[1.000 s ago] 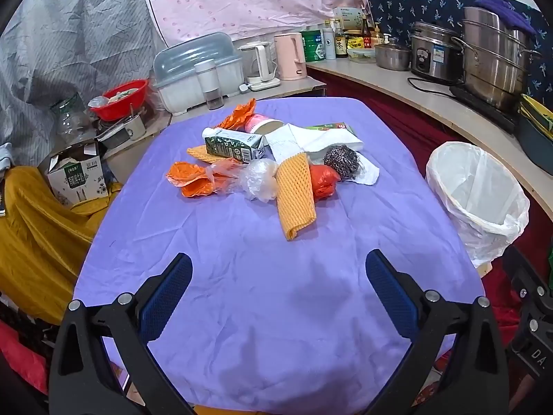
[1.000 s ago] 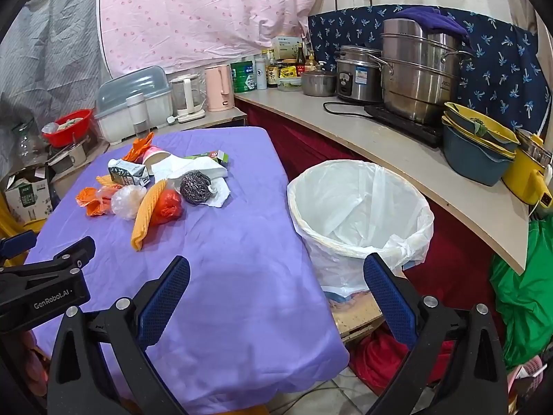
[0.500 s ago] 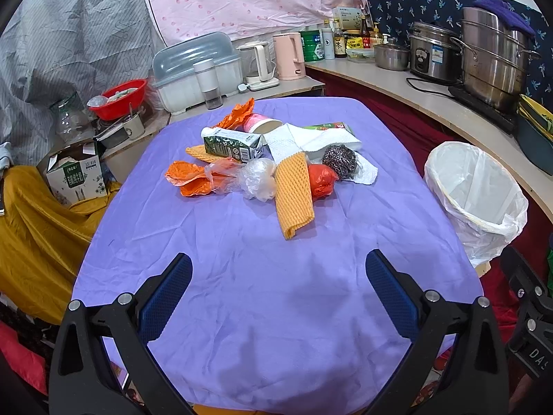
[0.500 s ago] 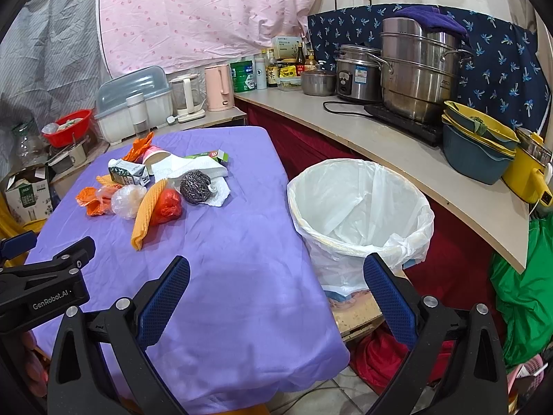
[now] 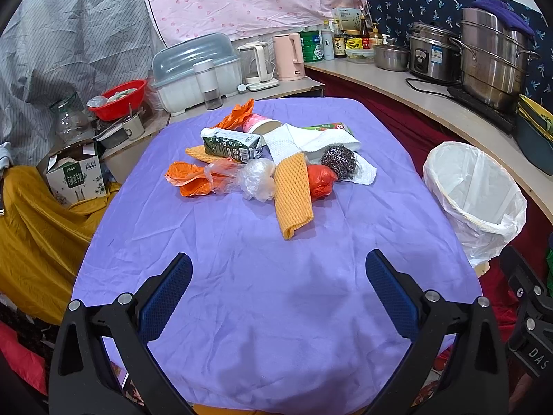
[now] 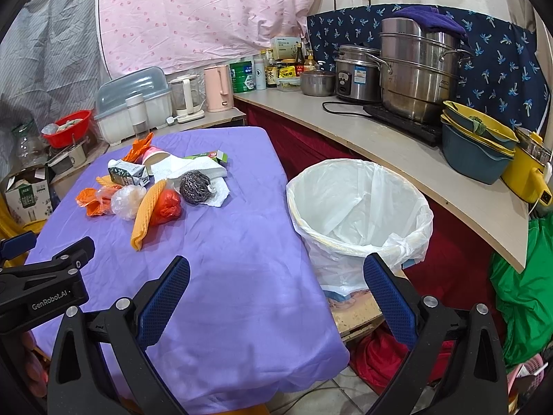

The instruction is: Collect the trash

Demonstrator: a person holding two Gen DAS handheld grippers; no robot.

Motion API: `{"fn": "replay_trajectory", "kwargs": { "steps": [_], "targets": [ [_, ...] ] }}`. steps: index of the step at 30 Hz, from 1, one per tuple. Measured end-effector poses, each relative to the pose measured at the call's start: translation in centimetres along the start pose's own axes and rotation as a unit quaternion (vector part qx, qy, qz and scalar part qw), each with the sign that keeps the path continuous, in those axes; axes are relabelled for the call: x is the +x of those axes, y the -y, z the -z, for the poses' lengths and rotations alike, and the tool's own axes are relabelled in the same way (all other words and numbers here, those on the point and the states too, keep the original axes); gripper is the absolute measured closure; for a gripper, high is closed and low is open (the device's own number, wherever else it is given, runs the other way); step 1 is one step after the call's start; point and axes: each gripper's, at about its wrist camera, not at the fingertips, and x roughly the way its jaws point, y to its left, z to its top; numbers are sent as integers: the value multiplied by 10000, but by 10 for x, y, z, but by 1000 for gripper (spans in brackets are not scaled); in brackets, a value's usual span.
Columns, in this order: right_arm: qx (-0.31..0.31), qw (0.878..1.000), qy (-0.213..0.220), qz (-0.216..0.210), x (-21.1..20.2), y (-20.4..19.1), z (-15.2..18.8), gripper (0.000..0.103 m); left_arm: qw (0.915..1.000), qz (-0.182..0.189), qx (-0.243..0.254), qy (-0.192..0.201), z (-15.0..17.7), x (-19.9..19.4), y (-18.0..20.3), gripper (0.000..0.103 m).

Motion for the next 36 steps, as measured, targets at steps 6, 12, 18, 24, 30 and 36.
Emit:
{"fn": "replay_trajectory", "kwargs": {
  "steps": [6,12,18,24,30,36],
  "targets": [
    [8,10000,1,-1,0,0,0,7,10000,6,1,1,0,0,-1,7],
    [11,10000,2,-3,0,0,0,7,10000,9,-2,-2,0,0,-1,7],
    [6,10000,0,1,0,0,0,7,10000,11,1,1,0,0,-1,7],
    [15,10000,0,-4,1,0,0,7,10000,15,0,10,0,0,-1,7],
    [12,10000,-2,-2,1,0,0,7,10000,11,-2,9,0,0,1,7],
    [3,10000,5,-2,2,-1,0,7,10000,20,5,7,0,0,0,7]
  ]
}}
